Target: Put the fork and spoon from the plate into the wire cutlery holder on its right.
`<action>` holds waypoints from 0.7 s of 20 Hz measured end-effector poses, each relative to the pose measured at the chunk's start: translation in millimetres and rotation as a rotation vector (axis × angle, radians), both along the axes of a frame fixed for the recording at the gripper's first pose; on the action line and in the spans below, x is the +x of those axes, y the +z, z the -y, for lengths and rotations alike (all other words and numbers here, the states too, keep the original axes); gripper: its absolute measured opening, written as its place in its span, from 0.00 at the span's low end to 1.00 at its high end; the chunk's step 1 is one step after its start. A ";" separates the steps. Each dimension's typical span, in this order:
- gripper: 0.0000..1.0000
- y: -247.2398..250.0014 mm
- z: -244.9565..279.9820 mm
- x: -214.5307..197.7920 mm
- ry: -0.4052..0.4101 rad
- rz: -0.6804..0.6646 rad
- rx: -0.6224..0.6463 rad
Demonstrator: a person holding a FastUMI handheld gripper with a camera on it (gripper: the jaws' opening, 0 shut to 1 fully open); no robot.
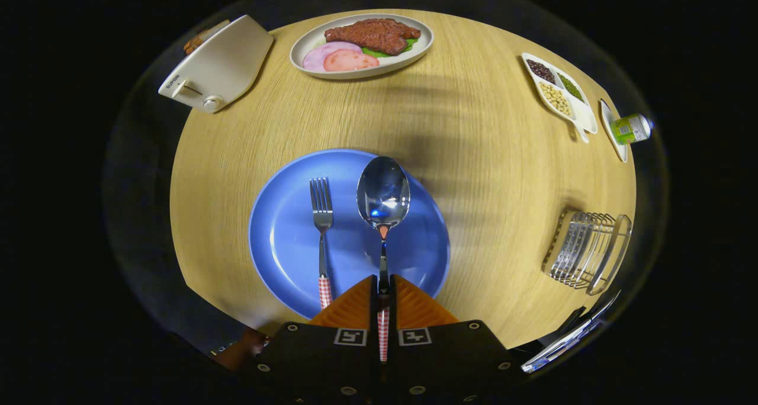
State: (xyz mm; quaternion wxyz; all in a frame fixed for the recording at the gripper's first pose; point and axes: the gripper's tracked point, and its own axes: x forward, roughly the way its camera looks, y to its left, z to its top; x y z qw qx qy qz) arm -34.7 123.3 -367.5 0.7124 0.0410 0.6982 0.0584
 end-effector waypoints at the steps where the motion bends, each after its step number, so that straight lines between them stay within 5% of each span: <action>1: 0.05 8.6 9.1 -2.4 -0.006 0.003 0.003; 14: 0.05 71.8 194.7 -44.2 -0.051 -0.098 -0.118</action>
